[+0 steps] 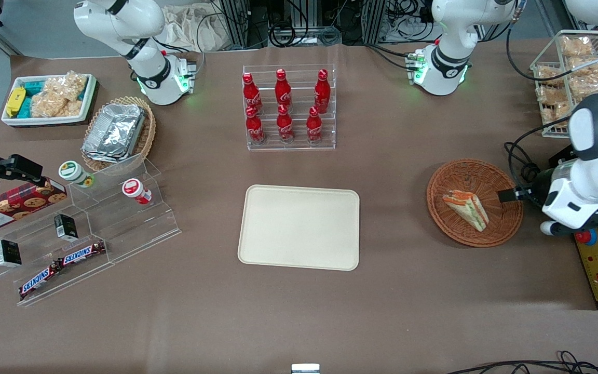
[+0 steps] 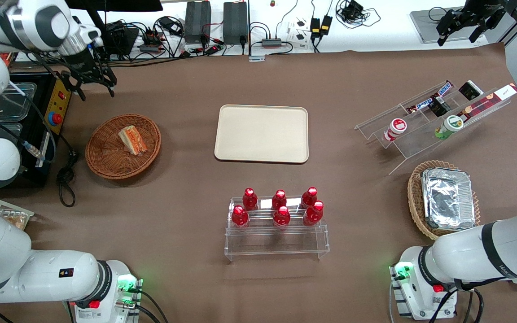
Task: Place sandwich from basket to tray
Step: 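Lower the open left gripper over the wrapped sandwich in the basket, then close the left gripper on the wrapped sandwich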
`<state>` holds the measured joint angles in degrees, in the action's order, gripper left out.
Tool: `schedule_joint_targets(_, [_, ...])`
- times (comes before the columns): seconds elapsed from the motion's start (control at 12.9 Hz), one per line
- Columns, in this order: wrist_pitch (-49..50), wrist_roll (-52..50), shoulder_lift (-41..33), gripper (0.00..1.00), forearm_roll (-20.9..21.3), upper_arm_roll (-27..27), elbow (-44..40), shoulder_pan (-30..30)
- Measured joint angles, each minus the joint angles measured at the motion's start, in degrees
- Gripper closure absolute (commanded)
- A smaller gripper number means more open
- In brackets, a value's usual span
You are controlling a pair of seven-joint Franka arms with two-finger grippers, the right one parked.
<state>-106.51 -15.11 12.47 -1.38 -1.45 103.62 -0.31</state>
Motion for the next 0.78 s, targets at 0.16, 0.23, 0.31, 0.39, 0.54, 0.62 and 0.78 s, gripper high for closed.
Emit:
schedule_joint_targets(0.16, [-9.73,-8.29,-0.96,0.01,-0.02,0.03,7.52,0.00])
schedule_joint_targets(0.23, [-13.38,-11.60,-1.10,0.01,-0.03,0.05,10.37,0.00])
schedule_joint_targets(0.31, [-16.10,-13.66,-1.13,0.01,-0.02,0.06,12.68,0.00])
schedule_joint_targets(0.39, [-18.82,-14.95,-1.14,0.01,-0.02,0.06,14.95,0.00])
schedule_joint_targets(0.54, [-24.59,-17.44,-1.06,0.01,-0.04,0.06,19.16,0.00])
schedule_joint_targets(0.62, [-26.63,-18.89,-0.82,0.01,-0.05,0.09,20.47,0.00])
schedule_joint_targets(0.78, [-28.15,-20.50,0.05,0.01,-0.05,0.19,21.37,-0.01])
